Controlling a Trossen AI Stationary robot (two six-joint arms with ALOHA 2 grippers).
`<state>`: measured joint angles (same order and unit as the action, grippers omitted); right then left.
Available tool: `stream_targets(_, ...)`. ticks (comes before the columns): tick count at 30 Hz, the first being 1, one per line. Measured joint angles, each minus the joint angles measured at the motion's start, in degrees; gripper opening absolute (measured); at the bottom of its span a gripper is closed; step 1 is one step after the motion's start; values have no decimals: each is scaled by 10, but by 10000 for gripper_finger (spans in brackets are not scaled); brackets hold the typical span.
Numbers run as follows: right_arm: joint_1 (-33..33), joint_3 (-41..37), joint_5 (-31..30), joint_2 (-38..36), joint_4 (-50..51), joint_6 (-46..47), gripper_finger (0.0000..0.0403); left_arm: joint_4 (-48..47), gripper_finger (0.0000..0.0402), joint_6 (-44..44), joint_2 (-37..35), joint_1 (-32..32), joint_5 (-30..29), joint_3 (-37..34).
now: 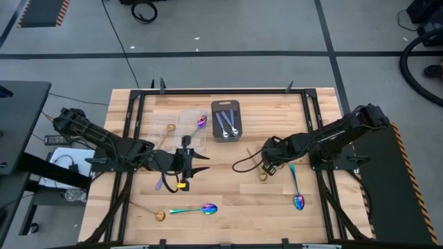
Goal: Sort silverware by color (type)
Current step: Put the gold spoon into the left transparent bin
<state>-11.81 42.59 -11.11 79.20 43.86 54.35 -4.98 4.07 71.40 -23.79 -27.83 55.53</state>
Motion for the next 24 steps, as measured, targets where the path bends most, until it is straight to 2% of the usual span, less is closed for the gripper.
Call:
stream_targets(5,0,0,-24,-32,-59,-31,12,-9,141,51,12,0,1,1)
stream_targets(8,-6,-6,-60,-34,-163,-67,13,-28,141,67,32,-2,19,1)
stream_targets(14,-33,-50,-103,-1,-455,-169,14,-52,141,-14,96,-2,44,0)
stream_targets(19,-43,-52,-119,40,-587,-245,14,26,141,-73,132,7,-17,0)
stream_targets(24,-58,-53,-148,80,-680,-303,15,62,141,-111,142,30,-23,0)
